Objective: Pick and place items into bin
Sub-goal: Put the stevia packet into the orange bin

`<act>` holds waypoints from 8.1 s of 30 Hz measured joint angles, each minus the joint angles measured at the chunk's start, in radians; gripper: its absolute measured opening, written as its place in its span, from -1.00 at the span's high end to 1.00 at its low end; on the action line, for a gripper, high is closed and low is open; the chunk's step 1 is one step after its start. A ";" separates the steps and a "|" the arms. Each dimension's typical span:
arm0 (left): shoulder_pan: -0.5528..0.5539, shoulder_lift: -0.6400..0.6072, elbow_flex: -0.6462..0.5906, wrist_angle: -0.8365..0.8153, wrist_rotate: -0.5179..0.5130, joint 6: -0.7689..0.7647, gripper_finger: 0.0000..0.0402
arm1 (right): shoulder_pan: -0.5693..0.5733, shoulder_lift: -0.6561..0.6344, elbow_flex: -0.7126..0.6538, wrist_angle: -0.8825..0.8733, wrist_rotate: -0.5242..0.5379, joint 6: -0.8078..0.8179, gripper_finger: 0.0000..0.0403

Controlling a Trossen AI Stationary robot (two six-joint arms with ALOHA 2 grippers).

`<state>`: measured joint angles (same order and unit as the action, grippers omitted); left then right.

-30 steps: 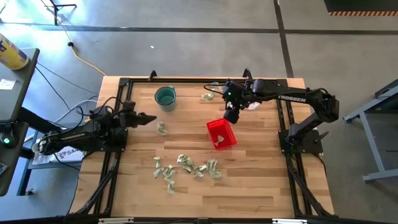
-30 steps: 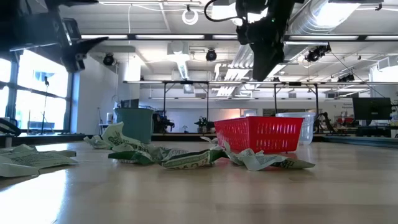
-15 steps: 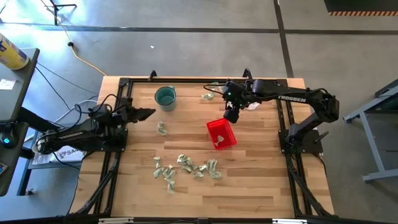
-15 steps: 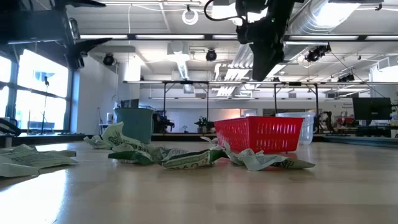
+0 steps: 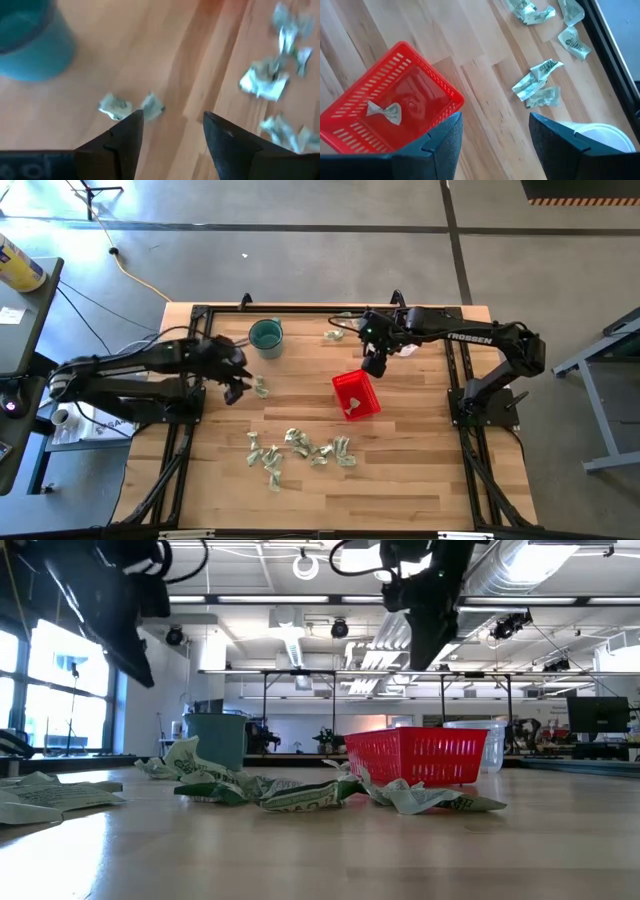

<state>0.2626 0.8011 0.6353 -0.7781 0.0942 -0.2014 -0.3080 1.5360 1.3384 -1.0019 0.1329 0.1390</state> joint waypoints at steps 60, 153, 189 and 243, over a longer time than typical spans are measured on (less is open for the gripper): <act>-0.209 0.810 0.197 -0.005 -0.278 -1.419 0.89 | -0.100 0.000 0.000 -0.036 0.153 -0.145 -0.09; 0.019 0.774 0.170 0.022 -0.259 -1.050 -0.23 | -0.085 -0.291 -0.380 0.277 -0.079 0.019 -0.09; -0.076 1.144 0.698 0.720 0.191 -0.329 0.79 | -0.112 -0.493 -0.378 0.066 -0.004 -0.106 -0.09; -0.132 0.770 0.798 -0.453 -0.420 -0.596 -0.22 | -0.367 0.675 0.373 -0.087 -0.137 0.019 -0.06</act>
<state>0.1307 1.5715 1.4334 -1.2312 -0.3260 -0.7977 -0.6750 2.2108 1.7119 -1.0884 -0.0044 0.1583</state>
